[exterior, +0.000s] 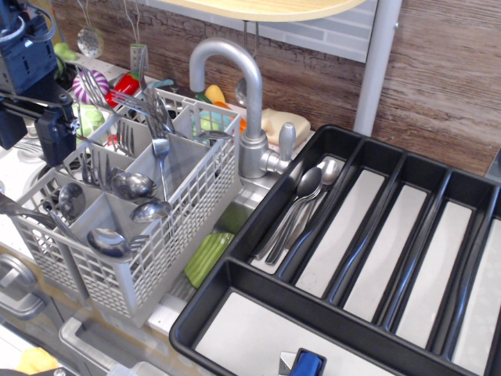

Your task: Put small spoon from basket to tray

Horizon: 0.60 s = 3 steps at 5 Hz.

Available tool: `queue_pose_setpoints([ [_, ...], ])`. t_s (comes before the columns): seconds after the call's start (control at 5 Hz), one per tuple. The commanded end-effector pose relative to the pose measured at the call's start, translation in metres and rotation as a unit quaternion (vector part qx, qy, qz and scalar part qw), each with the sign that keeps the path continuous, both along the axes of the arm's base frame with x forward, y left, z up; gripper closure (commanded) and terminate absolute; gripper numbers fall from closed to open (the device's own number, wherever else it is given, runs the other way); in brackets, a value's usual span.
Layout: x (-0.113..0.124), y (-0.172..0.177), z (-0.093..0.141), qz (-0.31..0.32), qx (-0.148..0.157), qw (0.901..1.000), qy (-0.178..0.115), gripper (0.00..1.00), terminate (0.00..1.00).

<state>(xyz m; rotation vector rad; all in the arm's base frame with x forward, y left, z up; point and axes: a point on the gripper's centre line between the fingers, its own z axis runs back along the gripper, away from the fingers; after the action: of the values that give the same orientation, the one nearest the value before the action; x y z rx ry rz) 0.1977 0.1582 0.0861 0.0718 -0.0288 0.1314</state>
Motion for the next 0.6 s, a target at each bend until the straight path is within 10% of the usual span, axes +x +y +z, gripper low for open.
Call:
queue_pose_setpoints([
  [0.0, 0.000, 0.000, 0.000, 0.000, 0.000, 1.0000, 0.000, 0.00, 0.00],
  [0.4, -0.004, 0.001, -0.011, 0.005, -0.009, 0.9998, -0.019, 0.00, 0.00],
])
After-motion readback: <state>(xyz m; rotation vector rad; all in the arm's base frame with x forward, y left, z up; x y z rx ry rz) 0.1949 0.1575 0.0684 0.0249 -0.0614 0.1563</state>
